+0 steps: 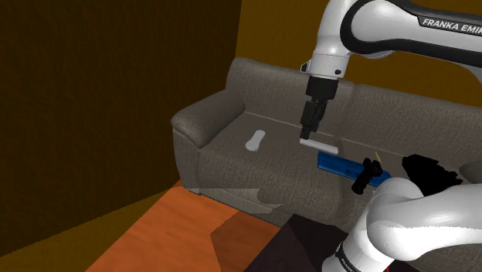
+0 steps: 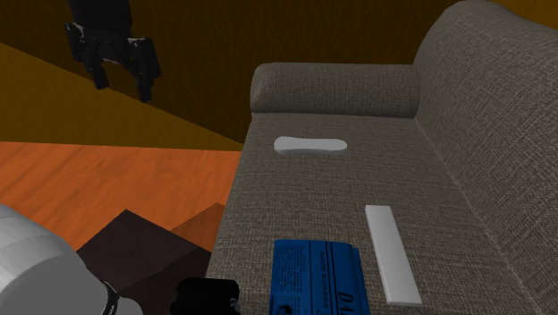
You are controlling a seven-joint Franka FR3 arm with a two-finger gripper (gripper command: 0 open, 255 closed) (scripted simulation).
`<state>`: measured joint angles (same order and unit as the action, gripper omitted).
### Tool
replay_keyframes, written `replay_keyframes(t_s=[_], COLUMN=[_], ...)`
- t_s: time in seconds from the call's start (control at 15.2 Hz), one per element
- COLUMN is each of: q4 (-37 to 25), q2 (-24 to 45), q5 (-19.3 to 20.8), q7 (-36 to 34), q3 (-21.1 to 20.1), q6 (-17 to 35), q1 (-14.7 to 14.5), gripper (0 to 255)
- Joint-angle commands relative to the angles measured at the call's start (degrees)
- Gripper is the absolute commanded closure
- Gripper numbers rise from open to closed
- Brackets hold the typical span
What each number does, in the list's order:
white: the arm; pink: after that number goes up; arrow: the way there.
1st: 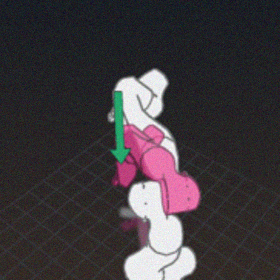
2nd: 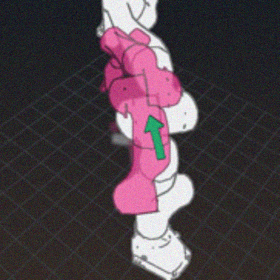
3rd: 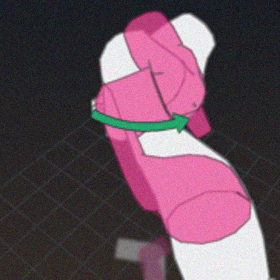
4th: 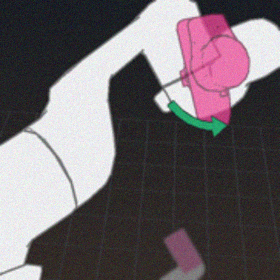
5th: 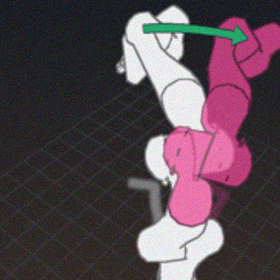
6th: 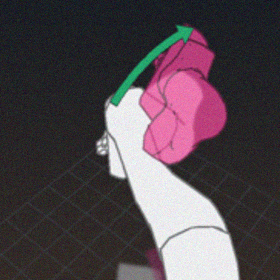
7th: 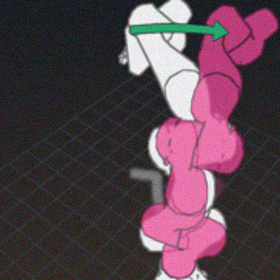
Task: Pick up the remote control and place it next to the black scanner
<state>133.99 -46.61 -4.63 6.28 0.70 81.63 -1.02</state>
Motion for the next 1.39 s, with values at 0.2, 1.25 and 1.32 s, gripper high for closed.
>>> replay_keyframes(t_s=[0.2,1.25,1.32], q4=[0.1,-8.9,-9.9], q2=[4.9,34.0,35.8], q5=[-0.5,0.5,0.7], q7=[-4.1,-25.4,-26.7], q3=[-1.0,-2.4,-2.2], q6=[5.6,28.7,29.7], q1=[1.7,10.1,10.5], gripper=[0,0,0])
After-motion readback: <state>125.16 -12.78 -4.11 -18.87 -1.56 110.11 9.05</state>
